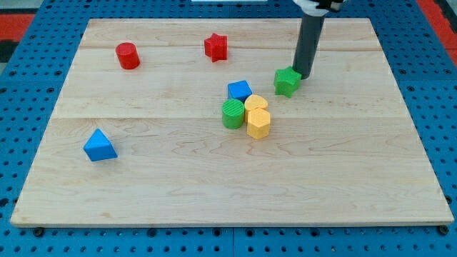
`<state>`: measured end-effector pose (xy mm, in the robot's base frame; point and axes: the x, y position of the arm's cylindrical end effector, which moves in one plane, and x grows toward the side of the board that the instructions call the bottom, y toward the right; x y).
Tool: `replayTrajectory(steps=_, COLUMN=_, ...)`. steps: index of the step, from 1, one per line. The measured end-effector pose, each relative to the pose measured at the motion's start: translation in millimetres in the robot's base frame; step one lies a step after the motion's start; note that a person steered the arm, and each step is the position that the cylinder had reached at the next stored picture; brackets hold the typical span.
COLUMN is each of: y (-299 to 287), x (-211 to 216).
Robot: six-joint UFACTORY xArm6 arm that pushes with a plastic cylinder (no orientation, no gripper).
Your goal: Push the blue triangle towards the center
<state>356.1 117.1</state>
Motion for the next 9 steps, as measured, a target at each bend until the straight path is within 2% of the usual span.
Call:
replayTrajectory(steps=1, y=-17.4, x=21.0)
replayTrajectory(steps=3, y=-33.8, x=29.9)
replayTrajectory(steps=4, y=4.5, x=35.6)
replayTrajectory(steps=5, y=66.7, x=77.1)
replayTrajectory(steps=6, y=67.8, x=170.9)
replayTrajectory(steps=7, y=-17.0, x=233.6)
replayTrajectory(steps=8, y=-106.1, x=261.3)
replayTrajectory(steps=9, y=-235.3, x=261.9)
